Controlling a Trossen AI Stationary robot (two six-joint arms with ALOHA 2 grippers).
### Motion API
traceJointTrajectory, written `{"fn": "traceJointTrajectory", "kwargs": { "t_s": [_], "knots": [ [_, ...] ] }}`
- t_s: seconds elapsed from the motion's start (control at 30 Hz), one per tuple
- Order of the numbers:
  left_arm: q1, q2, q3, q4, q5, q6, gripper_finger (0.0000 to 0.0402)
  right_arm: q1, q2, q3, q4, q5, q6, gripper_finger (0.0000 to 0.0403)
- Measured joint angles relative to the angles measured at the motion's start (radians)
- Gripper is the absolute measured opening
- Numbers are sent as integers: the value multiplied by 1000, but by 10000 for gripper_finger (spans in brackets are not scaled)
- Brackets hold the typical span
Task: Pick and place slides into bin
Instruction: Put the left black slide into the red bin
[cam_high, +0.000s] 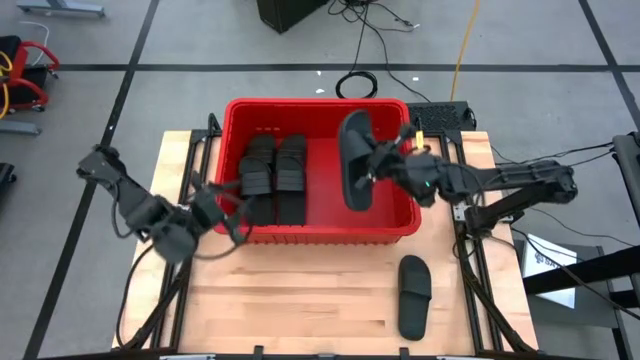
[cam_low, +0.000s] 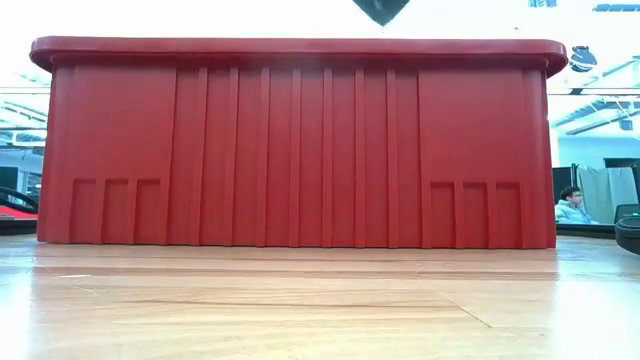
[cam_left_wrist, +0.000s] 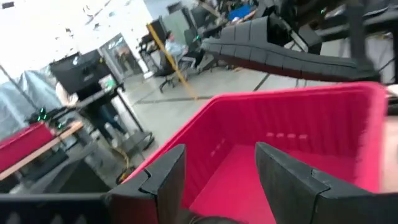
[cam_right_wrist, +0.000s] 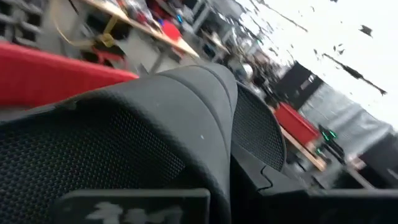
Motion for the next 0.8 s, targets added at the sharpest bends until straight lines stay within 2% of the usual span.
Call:
{"fn": "traceJointTrajectory", "kwargs": {
  "t_s": [0.2,0.37,0.5,0.67,0.8],
  "knots": [
    [161,-51,-21,-94,79,-56,200,-169,33,0,-69,-141,64,11],
    [290,-77,-59,-82,142,-41,200,-269,93,0,-68,-238,69,11],
    [371,-110,-109,-6,171,5,200,-318,156,0,-72,-282,82,11],
    [482,-176,-213,238,371,164,200,-368,246,0,-58,-371,117,11],
    [583,-224,-305,411,555,252,200,-400,316,0,-35,-395,126,11]
  ]
}}
